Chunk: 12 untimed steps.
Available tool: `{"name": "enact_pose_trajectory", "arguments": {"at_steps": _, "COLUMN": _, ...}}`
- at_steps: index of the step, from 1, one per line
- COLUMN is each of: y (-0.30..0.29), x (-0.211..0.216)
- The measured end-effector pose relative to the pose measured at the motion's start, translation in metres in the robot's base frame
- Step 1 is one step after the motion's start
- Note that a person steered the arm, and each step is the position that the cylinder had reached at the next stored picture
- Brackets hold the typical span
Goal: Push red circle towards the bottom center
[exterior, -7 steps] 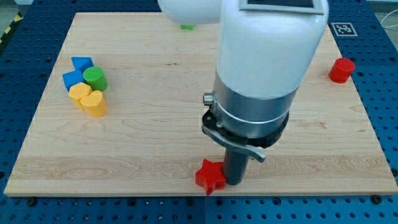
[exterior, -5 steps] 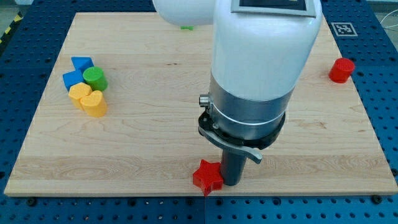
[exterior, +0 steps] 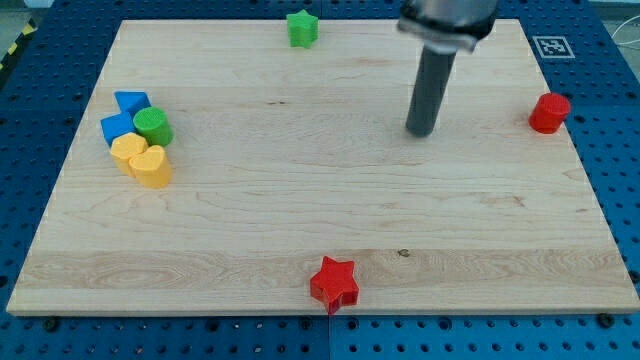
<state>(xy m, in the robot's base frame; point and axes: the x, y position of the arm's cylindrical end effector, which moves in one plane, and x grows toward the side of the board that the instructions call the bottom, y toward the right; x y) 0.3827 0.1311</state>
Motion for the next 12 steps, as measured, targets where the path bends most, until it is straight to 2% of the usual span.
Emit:
{"name": "enact_pose_trajectory", "arguments": {"at_steps": 1, "y": 0.055, "x": -0.062}}
{"name": "enact_pose_trajectory", "arguments": {"at_steps": 2, "y": 0.132, "x": -0.07}}
{"name": "enact_pose_trajectory", "arguments": {"at_steps": 3, "y": 0.19, "x": -0.029}}
{"name": "enact_pose_trajectory", "arguments": {"at_steps": 4, "y": 0.194, "x": 0.015}}
{"name": "enact_pose_trajectory", "arguments": {"at_steps": 9, "y": 0.032, "x": -0.023}}
{"name": "enact_pose_trajectory", "arguments": {"at_steps": 11, "y": -0.016, "x": -0.014}}
{"name": "enact_pose_trajectory", "arguments": {"at_steps": 12, "y": -0.039, "x": 0.005}}
